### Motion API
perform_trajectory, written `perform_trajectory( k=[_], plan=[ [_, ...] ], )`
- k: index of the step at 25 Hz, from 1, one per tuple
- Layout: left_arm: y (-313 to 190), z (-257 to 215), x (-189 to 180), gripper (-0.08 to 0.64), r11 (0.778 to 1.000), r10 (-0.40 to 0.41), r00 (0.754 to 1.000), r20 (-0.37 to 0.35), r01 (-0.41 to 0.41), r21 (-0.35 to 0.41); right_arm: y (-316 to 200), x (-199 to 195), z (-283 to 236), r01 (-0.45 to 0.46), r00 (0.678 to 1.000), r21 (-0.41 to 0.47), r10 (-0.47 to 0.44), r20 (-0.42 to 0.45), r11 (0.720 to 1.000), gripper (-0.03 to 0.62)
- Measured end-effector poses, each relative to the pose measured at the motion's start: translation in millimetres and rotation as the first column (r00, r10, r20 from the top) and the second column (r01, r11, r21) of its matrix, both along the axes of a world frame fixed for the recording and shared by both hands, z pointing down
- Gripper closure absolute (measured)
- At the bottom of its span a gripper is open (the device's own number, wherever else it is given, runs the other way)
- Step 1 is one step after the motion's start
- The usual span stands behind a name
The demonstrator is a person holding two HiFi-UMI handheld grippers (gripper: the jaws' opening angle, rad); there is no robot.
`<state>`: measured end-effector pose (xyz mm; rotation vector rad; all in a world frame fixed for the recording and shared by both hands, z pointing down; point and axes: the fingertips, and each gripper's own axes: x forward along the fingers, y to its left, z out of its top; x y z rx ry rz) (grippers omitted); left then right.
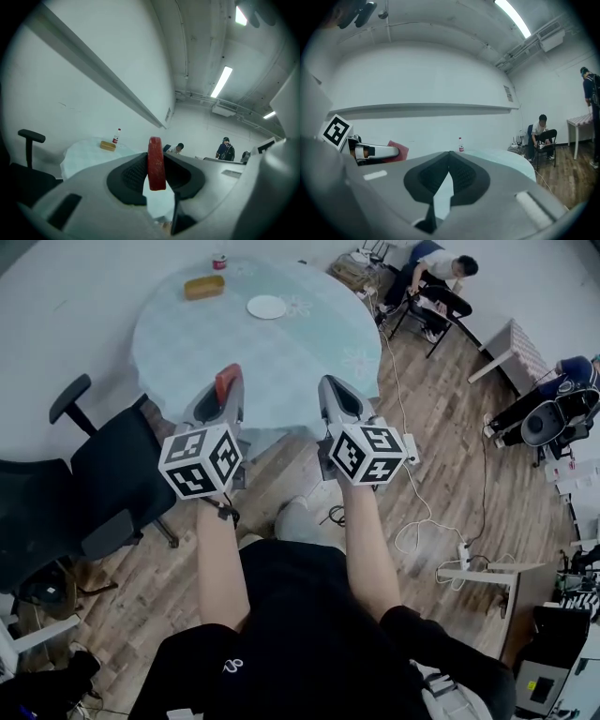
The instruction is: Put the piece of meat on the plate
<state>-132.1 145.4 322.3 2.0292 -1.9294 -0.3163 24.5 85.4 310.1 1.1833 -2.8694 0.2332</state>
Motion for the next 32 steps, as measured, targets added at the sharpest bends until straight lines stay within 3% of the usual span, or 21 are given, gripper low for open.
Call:
perform_trajectory(
  k=[10,16,22,26,32],
  plan=[
    [-12.7,16.5,-47.8,0.472,0.996,-0.084,0.996,-0.032,0.083,-0.033,-26.2,-51.2,16.5,0.09,0.996,-0.026,-0.09,0.006,0.996,0.583],
    [-50.9,44.7,-59.8,0.472,0.99,-0.091,0.996,-0.001,0.091,-0.111,-70.8,-72.9,42.1,0.114,0.993,-0.071,-0.113,0.017,0.991,0.583],
    [-121.3,80.1,-73.2,0.472,0.982,-0.08,0.995,-0.052,0.069,-0.176,-144.0,-85.1,69.7,0.101,0.995,-0.116,-0.099,0.023,0.988,0.583],
    [-188.3,107.7,-62.4,0.472,0.966,-0.038,0.999,-0.028,0.03,-0.255,-213.3,-77.8,93.5,0.068,0.997,-0.183,-0.062,0.036,0.981,0.583],
    [-285.8,127.0,-43.7,0.472,0.942,0.004,0.997,-0.083,-0.031,-0.335,-319.5,-84.4,80.8,0.092,0.992,-0.209,-0.071,0.105,0.973,0.583]
  ],
)
